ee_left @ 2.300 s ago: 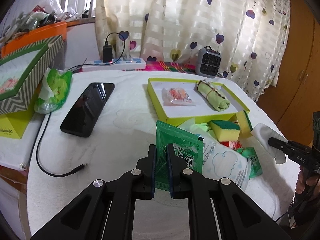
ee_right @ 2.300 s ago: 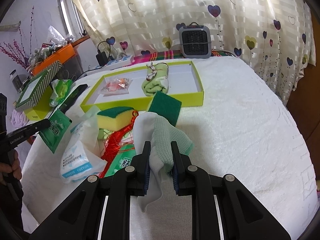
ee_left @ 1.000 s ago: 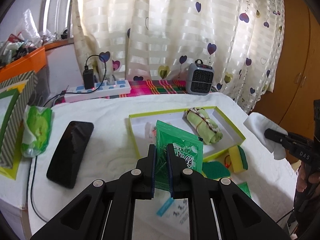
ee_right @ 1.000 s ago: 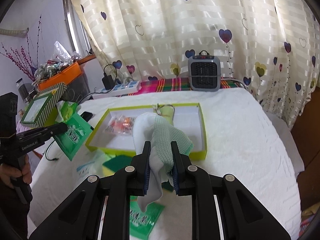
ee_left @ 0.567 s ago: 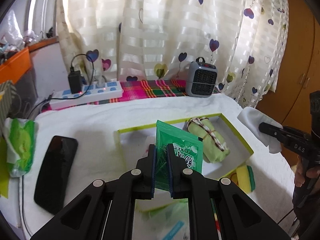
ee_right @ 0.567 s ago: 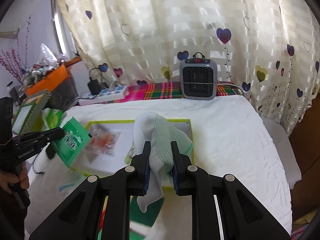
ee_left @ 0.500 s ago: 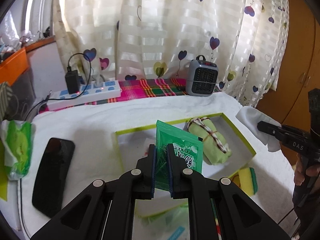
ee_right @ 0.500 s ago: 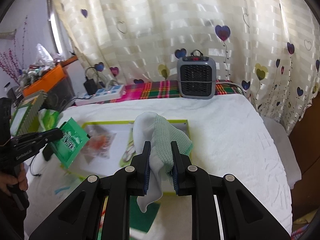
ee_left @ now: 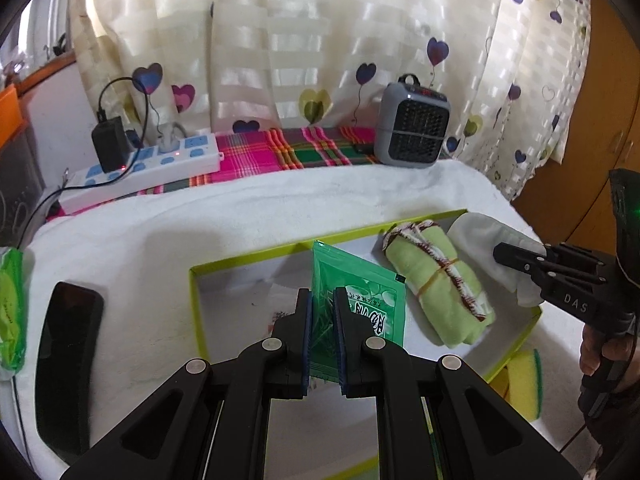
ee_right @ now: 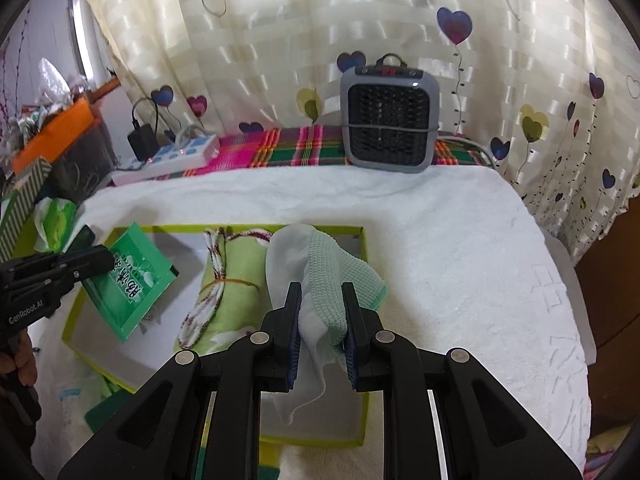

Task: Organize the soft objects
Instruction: 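Carry the knit cloth and green packet over the box lid, then lower the knit cloth into the box lid and open the right gripper while the left releases the packet, then move both grippers away from the box lid toward the loose items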

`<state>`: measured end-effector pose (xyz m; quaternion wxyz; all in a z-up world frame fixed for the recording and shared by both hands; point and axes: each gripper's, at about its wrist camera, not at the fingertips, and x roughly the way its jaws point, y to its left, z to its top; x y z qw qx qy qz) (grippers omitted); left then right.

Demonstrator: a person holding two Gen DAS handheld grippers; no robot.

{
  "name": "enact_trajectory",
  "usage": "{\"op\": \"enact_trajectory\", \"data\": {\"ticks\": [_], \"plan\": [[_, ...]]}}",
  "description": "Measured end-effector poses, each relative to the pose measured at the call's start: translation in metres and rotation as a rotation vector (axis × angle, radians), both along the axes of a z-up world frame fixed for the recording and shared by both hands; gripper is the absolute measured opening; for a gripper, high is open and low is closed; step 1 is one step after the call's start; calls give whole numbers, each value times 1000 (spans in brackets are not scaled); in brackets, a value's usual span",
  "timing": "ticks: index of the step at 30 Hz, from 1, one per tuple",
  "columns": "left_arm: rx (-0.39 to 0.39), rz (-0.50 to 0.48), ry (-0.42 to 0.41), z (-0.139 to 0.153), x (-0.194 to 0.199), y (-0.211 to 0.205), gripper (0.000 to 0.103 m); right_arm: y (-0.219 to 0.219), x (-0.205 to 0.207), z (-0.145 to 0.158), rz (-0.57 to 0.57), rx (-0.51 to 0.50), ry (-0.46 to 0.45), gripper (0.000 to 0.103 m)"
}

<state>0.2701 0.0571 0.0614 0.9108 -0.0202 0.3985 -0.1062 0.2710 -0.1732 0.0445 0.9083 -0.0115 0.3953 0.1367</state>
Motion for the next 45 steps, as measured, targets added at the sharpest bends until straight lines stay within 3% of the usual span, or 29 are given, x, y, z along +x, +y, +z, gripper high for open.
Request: {"op": "enact_trajectory", "data": {"ticks": [13, 21, 23, 26, 32, 34, 39, 45], "plan": [[-2, 2, 28, -10, 12, -2, 10, 15, 12, -21, 27, -54, 54, 19], [-3, 1, 36, -11, 13, -1, 14, 19, 12, -25, 36, -52, 62, 26], [3, 6, 38, -11, 13, -2, 16, 19, 11, -24, 35, -48, 58, 40], [4, 14, 40, -12, 12, -1, 26, 18, 10, -22, 33, -27, 54, 51], [11, 20, 39, -11, 8, 1, 31, 19, 7, -18, 31, -25, 38, 55], [15, 22, 32, -10, 6, 1, 40, 18, 5, -15, 24, -17, 27, 56], [12, 32, 14, -4, -3, 4, 50, 16, -2, -7, 19, 10, 10, 63], [8, 37, -14, 7, -23, 7, 51, 15, -15, 3, 15, 33, -12, 65]]}}
